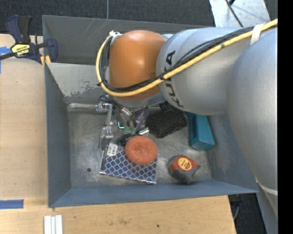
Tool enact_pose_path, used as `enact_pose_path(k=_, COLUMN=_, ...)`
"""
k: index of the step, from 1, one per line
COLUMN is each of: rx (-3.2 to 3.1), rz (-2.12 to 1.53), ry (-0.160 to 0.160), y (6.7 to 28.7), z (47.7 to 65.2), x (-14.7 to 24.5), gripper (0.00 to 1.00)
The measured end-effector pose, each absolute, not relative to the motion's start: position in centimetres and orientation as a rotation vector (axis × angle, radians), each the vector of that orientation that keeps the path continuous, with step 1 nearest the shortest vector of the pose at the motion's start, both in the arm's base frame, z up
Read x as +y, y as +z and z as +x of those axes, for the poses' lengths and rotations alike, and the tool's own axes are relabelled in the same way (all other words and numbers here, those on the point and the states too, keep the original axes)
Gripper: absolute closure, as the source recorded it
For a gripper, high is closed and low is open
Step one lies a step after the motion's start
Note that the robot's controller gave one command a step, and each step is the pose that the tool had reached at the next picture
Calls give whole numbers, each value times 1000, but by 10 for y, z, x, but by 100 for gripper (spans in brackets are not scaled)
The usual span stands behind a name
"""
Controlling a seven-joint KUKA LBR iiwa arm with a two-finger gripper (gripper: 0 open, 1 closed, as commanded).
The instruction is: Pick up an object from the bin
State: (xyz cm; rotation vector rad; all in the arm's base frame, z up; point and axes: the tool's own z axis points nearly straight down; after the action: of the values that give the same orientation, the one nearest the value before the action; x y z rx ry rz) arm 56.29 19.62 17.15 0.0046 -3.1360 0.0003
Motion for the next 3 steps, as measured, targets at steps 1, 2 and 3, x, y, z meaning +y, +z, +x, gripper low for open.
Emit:
enact_pose_path(k=1, rx=-3144, rz=0, ry=-2, y=176, z=565, x=195, gripper=0)
enact_pose_path(k=2, rx=-3149, rz=106, ry=-6, y=145, z=555, x=168, gripper=0)
enact_pose_path(k=3, rx=-3116, rz=409, ry=0, y=109, z=552, x=130, gripper=0)
